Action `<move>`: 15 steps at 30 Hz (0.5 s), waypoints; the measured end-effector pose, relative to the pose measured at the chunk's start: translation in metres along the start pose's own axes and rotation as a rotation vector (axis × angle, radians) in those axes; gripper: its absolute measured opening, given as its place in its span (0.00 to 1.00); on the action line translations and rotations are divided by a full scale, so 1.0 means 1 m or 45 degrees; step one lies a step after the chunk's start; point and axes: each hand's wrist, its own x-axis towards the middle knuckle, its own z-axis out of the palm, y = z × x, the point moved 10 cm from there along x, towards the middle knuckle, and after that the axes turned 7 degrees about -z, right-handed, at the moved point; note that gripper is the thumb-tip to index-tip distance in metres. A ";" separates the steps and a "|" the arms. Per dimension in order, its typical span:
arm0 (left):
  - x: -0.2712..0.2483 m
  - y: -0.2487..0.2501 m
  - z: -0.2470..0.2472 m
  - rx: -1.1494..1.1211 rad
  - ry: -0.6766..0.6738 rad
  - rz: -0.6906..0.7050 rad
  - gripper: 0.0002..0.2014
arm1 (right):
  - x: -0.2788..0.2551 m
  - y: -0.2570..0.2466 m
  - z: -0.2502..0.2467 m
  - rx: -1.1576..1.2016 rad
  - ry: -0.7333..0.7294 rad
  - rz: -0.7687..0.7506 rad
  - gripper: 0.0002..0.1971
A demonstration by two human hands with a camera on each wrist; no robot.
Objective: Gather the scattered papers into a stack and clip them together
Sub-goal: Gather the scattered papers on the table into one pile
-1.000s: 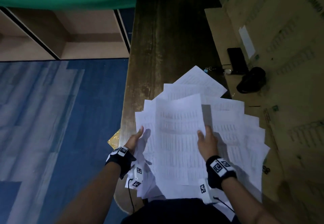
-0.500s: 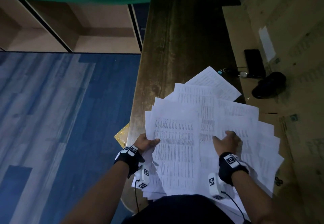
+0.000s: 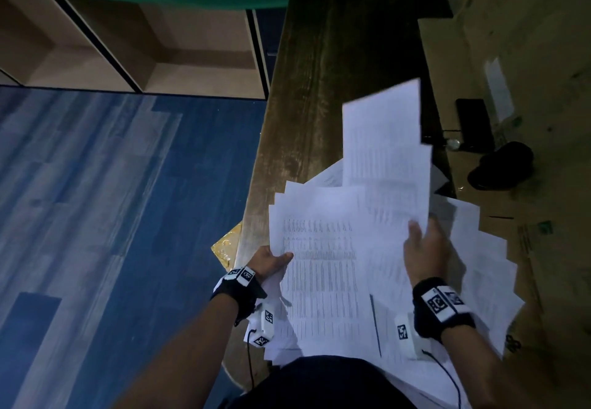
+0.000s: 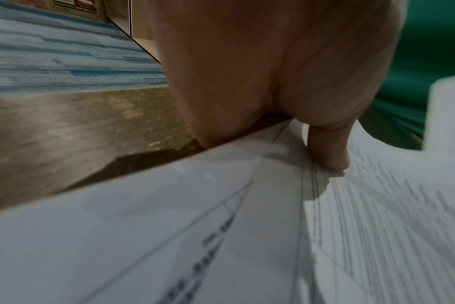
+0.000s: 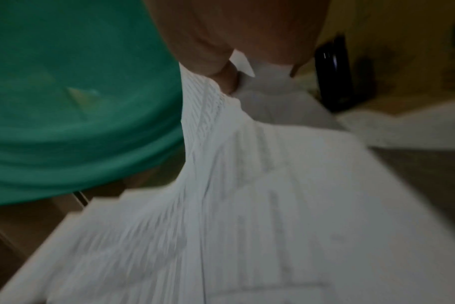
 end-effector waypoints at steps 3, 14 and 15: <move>-0.005 0.006 0.002 -0.008 0.017 0.020 0.04 | 0.014 -0.038 -0.064 0.160 0.347 -0.171 0.18; -0.022 0.016 0.007 -0.036 0.017 0.056 0.04 | 0.012 -0.002 -0.046 0.555 0.218 0.022 0.21; -0.020 0.015 0.007 -0.072 0.004 0.032 0.04 | 0.008 0.008 -0.027 0.488 0.102 0.074 0.19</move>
